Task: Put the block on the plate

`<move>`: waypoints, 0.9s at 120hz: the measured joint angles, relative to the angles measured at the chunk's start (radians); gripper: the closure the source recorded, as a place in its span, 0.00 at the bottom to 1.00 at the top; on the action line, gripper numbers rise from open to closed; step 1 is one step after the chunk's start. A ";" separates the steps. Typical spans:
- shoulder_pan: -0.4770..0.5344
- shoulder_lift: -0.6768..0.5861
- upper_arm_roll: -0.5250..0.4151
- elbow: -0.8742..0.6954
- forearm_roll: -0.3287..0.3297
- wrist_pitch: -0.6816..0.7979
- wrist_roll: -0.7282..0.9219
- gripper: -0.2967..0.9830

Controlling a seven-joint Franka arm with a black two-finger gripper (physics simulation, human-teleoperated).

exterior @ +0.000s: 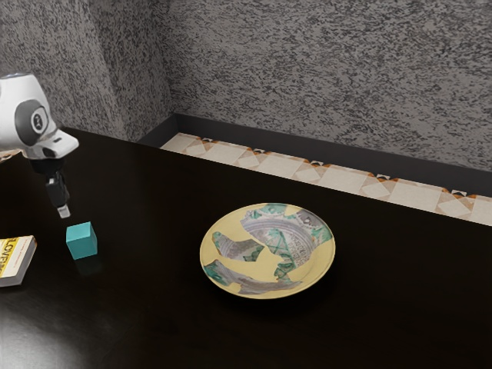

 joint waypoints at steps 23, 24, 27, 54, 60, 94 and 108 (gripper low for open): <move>-0.006 -0.050 0.000 -0.069 0.093 0.050 -0.031 0.23; -0.007 -0.049 0.000 -0.070 0.097 0.052 -0.033 0.23; -0.010 -0.047 0.000 -0.071 0.106 0.057 -0.038 0.23; -0.017 0.024 -0.013 -0.068 0.138 0.097 -0.083 0.23; -0.022 0.045 -0.016 -0.066 0.139 0.104 -0.092 0.23; -0.011 0.105 -0.042 -0.067 0.139 0.144 -0.134 0.23; -0.010 0.134 -0.048 -0.067 0.138 0.156 -0.148 0.23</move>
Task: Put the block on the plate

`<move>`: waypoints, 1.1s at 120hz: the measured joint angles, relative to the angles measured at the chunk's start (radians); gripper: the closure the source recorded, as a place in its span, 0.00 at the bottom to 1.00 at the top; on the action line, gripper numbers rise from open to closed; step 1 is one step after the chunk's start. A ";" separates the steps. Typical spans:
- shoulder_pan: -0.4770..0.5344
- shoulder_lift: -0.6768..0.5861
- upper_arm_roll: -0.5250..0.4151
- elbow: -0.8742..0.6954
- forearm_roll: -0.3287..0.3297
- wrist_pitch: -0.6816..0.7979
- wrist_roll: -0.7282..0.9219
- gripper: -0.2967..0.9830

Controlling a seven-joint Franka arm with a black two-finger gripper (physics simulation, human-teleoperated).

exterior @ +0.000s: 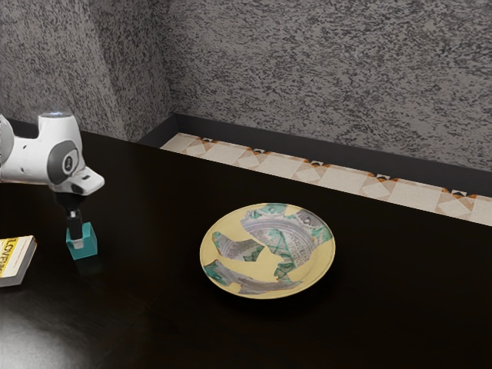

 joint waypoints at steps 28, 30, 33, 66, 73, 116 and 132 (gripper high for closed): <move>0.014 0.042 -0.022 0.002 -0.005 0.018 -0.023 0.23; 0.015 0.044 -0.023 0.002 -0.005 0.019 -0.025 0.23; 0.016 0.046 -0.026 0.002 -0.006 0.020 -0.027 0.23; 0.023 0.048 -0.033 0.001 -0.009 0.030 -0.055 0.37; 0.023 0.047 -0.033 0.001 -0.009 0.031 -0.060 0.41; 0.016 -0.001 -0.032 0.000 -0.003 0.033 -0.087 0.49; 0.001 -0.100 -0.031 0.002 0.000 0.018 -0.093 0.48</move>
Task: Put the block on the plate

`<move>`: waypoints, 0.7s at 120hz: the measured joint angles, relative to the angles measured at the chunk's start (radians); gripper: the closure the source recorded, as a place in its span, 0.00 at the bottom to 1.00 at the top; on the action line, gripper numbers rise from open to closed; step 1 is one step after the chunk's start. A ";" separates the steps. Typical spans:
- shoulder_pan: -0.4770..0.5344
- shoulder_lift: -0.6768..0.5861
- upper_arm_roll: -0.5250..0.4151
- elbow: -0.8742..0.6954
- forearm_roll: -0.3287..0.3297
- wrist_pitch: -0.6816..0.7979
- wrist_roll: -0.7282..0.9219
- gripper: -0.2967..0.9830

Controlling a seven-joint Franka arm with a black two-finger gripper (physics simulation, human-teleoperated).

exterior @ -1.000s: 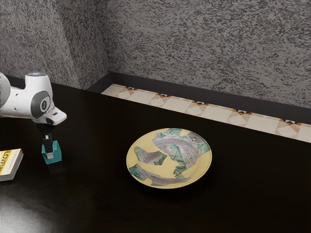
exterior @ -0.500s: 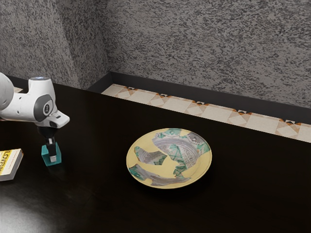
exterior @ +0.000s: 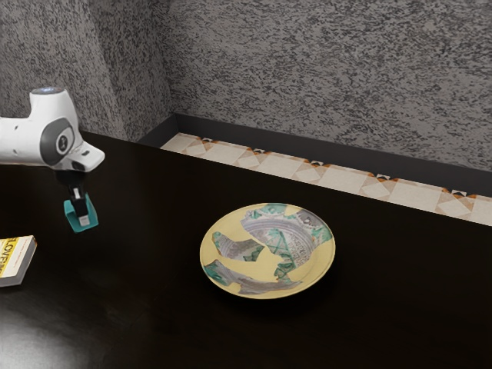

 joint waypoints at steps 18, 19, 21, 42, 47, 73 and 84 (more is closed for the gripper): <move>-0.022 -0.096 0.003 0.005 0.006 -0.037 -0.007 0.47; -0.023 -0.099 0.004 0.005 0.006 -0.039 -0.008 0.47; -0.025 -0.105 0.005 0.005 0.006 -0.043 -0.008 0.46; -0.056 -0.090 0.006 0.098 0.009 -0.101 -0.021 0.44; -0.074 -0.055 0.004 0.150 0.007 -0.117 -0.026 0.44; -0.200 0.138 -0.003 0.390 -0.003 -0.213 -0.056 0.44; -0.239 0.202 -0.020 0.473 -0.011 -0.243 -0.070 0.44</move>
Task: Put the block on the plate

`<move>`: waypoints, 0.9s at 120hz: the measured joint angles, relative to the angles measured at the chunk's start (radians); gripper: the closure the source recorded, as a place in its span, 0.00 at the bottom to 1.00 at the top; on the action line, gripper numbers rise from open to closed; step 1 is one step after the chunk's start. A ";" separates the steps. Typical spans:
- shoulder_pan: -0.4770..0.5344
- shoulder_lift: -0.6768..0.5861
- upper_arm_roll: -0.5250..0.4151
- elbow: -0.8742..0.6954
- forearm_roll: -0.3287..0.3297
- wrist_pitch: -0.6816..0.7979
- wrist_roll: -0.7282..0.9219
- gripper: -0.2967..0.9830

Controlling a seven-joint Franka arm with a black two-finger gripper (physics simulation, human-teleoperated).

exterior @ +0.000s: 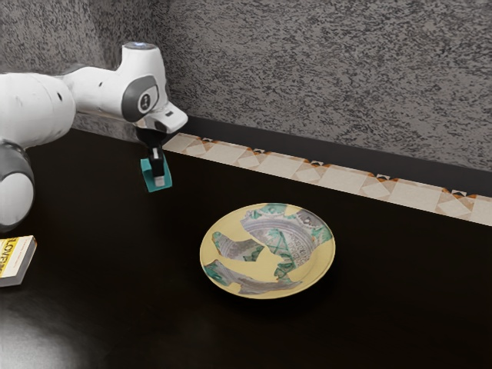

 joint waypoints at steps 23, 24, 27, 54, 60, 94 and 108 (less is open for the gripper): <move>-0.051 0.146 -0.085 0.203 -0.006 -0.057 -0.035 0.44; -0.053 0.151 -0.088 0.211 -0.006 -0.059 -0.036 0.44; -0.061 0.171 -0.096 0.239 -0.005 -0.066 -0.041 0.44; -0.126 0.312 -0.111 0.431 -0.003 -0.137 -0.085 0.44; -0.141 0.338 -0.110 0.464 -0.003 -0.151 -0.094 0.44; -0.222 0.425 -0.112 0.573 -0.006 -0.205 -0.138 0.44; -0.265 0.439 -0.111 0.592 -0.006 -0.216 -0.156 0.44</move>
